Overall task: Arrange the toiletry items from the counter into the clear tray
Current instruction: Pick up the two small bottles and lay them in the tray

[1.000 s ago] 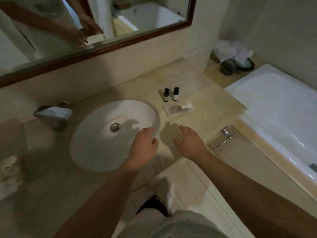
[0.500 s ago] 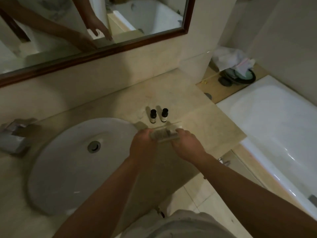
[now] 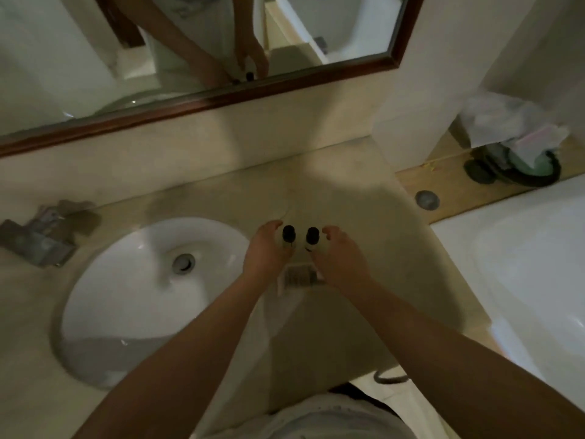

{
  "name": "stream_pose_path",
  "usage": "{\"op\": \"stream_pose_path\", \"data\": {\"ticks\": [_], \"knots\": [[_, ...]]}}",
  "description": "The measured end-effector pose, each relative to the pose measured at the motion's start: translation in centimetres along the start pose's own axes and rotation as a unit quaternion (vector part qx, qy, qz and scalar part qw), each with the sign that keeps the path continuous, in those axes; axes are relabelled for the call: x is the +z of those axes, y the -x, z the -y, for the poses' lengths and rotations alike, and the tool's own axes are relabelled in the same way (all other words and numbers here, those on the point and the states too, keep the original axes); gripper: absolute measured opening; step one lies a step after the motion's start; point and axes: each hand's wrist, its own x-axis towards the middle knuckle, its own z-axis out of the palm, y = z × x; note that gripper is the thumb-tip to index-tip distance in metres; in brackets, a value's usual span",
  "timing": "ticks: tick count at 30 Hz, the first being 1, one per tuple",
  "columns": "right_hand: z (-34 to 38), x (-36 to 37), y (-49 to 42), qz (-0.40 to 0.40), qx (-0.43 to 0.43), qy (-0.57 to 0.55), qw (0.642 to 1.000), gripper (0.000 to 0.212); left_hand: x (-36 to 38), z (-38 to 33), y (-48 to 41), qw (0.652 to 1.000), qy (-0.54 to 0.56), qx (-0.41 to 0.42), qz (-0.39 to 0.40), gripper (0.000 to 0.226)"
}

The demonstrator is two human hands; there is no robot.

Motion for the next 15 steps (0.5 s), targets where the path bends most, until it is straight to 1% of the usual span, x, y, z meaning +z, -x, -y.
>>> {"op": "stream_pose_path", "data": {"ticks": [3,5,7,9,11,13,15], "knots": [[-0.2,-0.2,-2.4,0.037,-0.023,-0.014,0.999,0.048,0.7,-0.8,-1.1,0.999,0.000,-0.038,-0.004,0.054],[-0.5,0.0,-3.6,0.054,-0.050,-0.006,0.997,0.043,1.2,-1.1,-1.7,0.998,0.009,-0.068,-0.009,0.041],[-0.7,0.2,-4.5,0.066,-0.072,0.000,0.995,0.029,1.7,-1.3,-1.8,0.997,0.001,-0.070,-0.015,0.026],[-0.8,0.4,-5.1,0.079,-0.081,0.002,0.994,0.013,2.0,-1.3,-1.5,0.997,0.009,-0.073,-0.027,0.018],[-0.5,0.7,-5.3,0.084,-0.094,-0.007,0.992,0.007,1.8,-1.3,-0.8,0.995,0.028,-0.082,-0.049,0.016],[0.5,1.0,-5.2,0.081,-0.117,-0.008,0.990,0.006,0.7,-1.1,0.2,0.993,0.042,-0.081,-0.079,0.016],[2.3,1.5,-4.5,0.094,-0.154,-0.012,0.984,0.007,-1.2,-0.4,1.8,0.989,0.052,-0.086,-0.113,0.019]]}}
